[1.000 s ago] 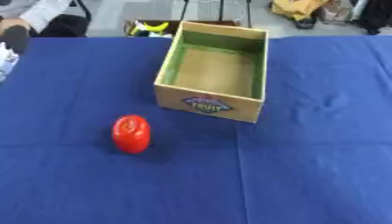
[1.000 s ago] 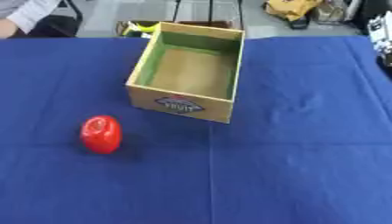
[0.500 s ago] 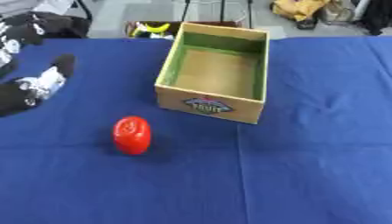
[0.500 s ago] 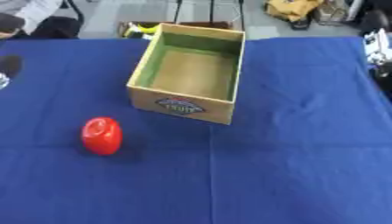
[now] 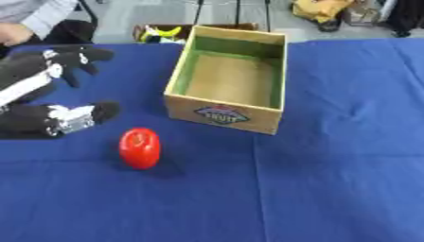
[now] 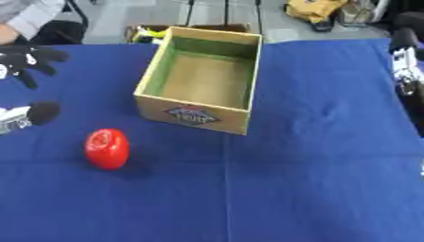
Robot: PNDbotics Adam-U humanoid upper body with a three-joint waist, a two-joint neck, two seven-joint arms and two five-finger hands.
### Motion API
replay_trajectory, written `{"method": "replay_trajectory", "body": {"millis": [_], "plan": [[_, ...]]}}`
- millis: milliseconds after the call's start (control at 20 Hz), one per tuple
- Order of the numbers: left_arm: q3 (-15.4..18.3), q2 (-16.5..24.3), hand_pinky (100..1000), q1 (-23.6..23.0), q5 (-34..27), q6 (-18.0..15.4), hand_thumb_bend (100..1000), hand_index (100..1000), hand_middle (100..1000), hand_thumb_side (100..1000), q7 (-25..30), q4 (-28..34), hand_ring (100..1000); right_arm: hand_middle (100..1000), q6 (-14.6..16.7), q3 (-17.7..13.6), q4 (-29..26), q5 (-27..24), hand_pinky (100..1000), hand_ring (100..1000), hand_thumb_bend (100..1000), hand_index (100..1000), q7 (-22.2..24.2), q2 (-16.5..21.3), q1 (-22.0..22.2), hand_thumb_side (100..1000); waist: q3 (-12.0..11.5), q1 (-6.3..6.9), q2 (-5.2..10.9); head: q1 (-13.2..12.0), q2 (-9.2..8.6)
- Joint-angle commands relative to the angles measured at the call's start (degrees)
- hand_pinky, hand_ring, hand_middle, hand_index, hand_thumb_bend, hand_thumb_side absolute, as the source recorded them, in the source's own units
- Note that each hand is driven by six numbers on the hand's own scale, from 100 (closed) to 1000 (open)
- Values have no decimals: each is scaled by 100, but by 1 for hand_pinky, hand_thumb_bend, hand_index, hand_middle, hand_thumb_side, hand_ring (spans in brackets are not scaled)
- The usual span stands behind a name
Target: Pick up objects on the table and place them in the box.
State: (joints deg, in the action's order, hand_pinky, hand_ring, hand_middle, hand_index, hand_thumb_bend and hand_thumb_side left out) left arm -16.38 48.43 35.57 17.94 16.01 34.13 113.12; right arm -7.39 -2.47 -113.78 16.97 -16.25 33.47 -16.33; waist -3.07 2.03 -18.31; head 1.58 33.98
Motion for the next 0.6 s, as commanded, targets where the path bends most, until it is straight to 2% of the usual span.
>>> {"method": "replay_trajectory", "body": {"millis": [50,250,400,600], "plan": [[-111,154,607,186,24,268,646,1000,928,955,558,-68,802,874,-6,-72,-81,-53,798,881,100,887,-32,70,-27,1000,15,-1,127,10,-76],[-196,65,592,356,129,391,700,1000,937,936,1140,-228,791,871,-10,-67,-81,-62,799,879,100,886,-30,68,-24,1000,23,13,124,8,-59],[-267,-27,596,461,-123,432,774,1000,950,937,1581,-427,792,869,-15,-63,-81,-64,799,878,100,885,-26,60,-25,1000,33,17,114,-7,-33],[-425,-73,620,570,-150,428,854,1000,972,926,1772,-690,836,866,-9,-59,-81,-66,800,877,100,884,-21,55,-31,1000,52,16,99,-43,-43]]}}
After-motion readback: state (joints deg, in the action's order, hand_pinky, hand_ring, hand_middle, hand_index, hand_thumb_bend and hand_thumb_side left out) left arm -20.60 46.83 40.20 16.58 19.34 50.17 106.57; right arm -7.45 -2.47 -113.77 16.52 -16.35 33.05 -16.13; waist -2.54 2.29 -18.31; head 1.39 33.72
